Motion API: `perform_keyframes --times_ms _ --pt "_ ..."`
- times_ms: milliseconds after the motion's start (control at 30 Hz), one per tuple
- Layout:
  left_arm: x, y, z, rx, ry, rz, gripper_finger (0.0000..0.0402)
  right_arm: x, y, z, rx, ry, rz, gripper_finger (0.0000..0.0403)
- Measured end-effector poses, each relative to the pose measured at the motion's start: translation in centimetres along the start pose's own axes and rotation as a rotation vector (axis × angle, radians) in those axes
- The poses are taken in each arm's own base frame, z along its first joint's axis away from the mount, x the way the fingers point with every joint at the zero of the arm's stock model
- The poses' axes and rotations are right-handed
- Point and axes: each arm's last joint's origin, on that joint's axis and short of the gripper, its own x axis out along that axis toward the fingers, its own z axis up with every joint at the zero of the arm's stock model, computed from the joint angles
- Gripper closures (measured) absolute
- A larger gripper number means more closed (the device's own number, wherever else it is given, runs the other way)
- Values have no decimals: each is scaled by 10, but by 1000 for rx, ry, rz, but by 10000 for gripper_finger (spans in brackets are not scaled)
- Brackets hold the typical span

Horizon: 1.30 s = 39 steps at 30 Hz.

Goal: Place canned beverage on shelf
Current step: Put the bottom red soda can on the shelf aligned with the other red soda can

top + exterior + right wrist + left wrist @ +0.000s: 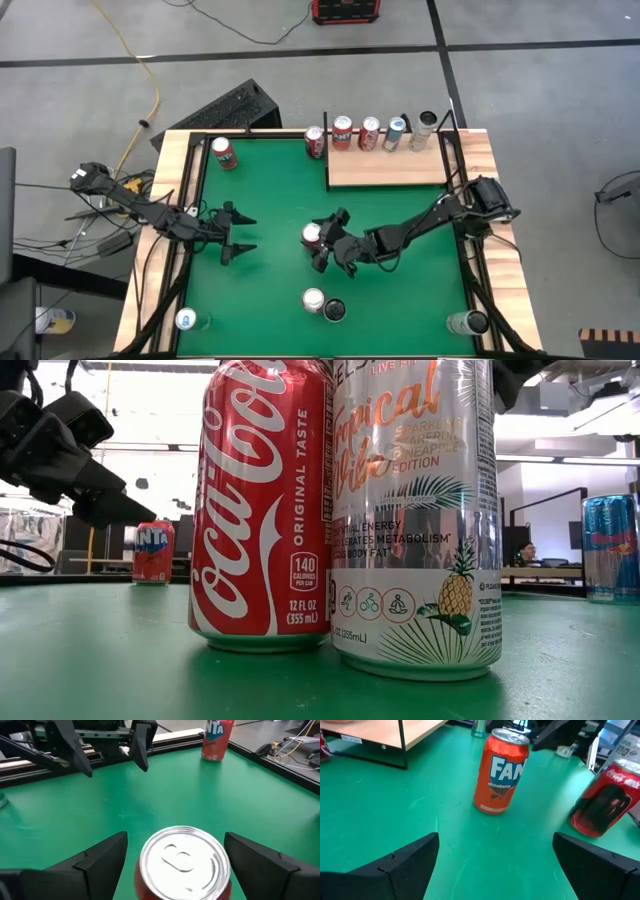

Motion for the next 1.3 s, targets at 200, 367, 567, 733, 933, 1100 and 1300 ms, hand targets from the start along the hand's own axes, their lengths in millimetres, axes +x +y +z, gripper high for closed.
perform_keyframes --times_ms 200,367,567,733,933,1100,1300 --pt "0 2 -6 33 61 21 26 0 -1 -1 17 14 -5 51" --pt "0 2 -7 34 64 21 26 1 -4 -3 16 41 -23 89" --pt "0 3 -7 63 63 23 26 1 -5 -3 15 41 -24 126" --pt "0 3 -7 115 64 20 26 -2 -5 0 -19 53 -4 126" --pt "0 3 -7 112 64 20 26 -16 -14 14 -120 96 18 126" --pt "0 3 -7 119 64 19 26 -42 -41 39 -116 65 52 126" --pt "0 2 -7 116 64 18 26 -72 -96 45 -162 -2 80 126"
